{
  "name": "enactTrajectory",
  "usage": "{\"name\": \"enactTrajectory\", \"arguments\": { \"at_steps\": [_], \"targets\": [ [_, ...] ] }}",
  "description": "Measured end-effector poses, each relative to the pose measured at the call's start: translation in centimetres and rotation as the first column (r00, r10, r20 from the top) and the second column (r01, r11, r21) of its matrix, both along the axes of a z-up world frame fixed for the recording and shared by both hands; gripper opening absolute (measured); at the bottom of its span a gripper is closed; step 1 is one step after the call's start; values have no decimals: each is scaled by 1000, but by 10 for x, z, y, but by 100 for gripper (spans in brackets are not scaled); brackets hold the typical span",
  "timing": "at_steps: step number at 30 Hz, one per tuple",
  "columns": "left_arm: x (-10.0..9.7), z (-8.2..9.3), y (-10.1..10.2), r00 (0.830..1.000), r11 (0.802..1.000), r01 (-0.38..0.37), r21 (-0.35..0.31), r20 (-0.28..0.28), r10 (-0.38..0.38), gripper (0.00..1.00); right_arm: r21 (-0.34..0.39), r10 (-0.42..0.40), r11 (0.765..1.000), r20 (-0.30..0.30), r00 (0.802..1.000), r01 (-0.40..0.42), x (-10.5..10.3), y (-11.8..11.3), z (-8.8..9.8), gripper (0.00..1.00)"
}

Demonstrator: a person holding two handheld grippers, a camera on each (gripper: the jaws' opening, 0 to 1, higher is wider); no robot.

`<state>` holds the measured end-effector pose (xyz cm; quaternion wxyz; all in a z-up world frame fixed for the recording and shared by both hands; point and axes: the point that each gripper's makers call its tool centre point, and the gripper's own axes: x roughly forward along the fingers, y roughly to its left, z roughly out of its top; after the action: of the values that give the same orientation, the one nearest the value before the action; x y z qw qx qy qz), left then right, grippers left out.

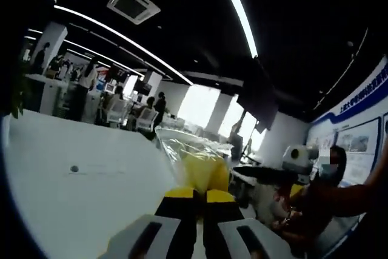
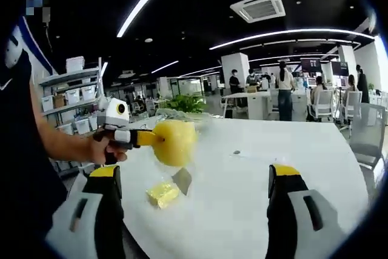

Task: Compare the silicone blocks by pressing each to a similar depth, holding the contact briefly, and releasing to observe deformation and rebound differences across the visible hardness samples.

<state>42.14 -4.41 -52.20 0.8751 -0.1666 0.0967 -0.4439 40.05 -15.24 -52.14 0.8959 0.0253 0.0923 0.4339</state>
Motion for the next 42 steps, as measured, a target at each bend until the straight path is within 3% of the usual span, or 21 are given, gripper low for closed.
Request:
{"name": "enactTrajectory", "arguments": {
  "at_steps": [3,12,16,21,36,42],
  "targets": [
    [-7,7,1,1000,1000,7,-7,10,-7,0,19,36,999,3,999,-36,4,10,11,84],
    [-24,21,7,999,999,31,-33,21,-30,0,42,153,987,1,988,-152,7,51,18,73],
    [-27,25,9,999,999,37,-31,27,-36,0,70,215,974,-9,977,-214,5,69,24,69],
    [-32,27,11,999,999,44,-31,25,-43,0,71,288,955,0,958,-287,0,85,31,56],
    [-43,30,12,998,996,71,-56,1,-71,0,129,361,926,-35,932,-354,-6,105,31,31],
    [-44,30,16,998,997,59,-51,0,-59,0,130,370,923,-49,928,-362,-6,109,29,28]
  ]
}}
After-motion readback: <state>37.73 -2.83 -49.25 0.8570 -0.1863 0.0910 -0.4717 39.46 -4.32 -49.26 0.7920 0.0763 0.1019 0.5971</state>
